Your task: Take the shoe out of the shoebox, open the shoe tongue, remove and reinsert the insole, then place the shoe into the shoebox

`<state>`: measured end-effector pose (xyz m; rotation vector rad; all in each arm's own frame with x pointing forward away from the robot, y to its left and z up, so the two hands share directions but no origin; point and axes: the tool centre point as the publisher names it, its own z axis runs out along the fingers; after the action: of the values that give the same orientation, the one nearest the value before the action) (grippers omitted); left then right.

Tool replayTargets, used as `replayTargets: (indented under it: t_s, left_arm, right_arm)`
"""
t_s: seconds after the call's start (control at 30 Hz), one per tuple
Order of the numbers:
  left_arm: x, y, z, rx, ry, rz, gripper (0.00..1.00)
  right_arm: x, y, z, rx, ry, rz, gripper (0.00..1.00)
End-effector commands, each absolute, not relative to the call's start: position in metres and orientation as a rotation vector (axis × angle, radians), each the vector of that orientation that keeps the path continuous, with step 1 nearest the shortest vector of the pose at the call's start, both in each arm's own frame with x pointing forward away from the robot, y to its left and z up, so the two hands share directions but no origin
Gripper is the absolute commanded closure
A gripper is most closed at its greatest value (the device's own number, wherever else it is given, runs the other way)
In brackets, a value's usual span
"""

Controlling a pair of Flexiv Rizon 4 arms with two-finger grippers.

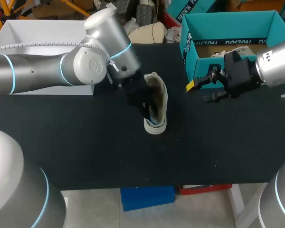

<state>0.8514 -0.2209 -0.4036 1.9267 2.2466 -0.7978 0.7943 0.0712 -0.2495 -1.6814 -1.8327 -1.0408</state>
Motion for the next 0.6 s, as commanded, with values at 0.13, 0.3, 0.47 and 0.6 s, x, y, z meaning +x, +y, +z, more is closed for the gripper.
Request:
replayTargets:
  t_s: [0.13,0.3,0.47,0.6]
  left_arm:
    - [0.859,-0.214,-0.375,1.885,2.245,-0.763,0.0]
    - [0.863,-0.223,-0.35,1.847,2.193,-0.823,0.0]
    - [0.862,-0.233,-0.338,1.85,2.172,-0.793,0.61]
    - [0.86,-0.23,-0.346,1.955,2.213,-0.548,1.0]
  right_arm:
    - [0.795,0.072,-0.249,-1.682,-1.833,-1.038,0.0]
    - [0.795,0.072,-0.249,-1.682,-1.833,-1.038,0.0]
    - [0.795,0.072,-0.249,-1.682,-1.833,-1.038,0.0]
    - [0.795,0.072,-0.249,-1.682,-1.833,-1.038,0.0]
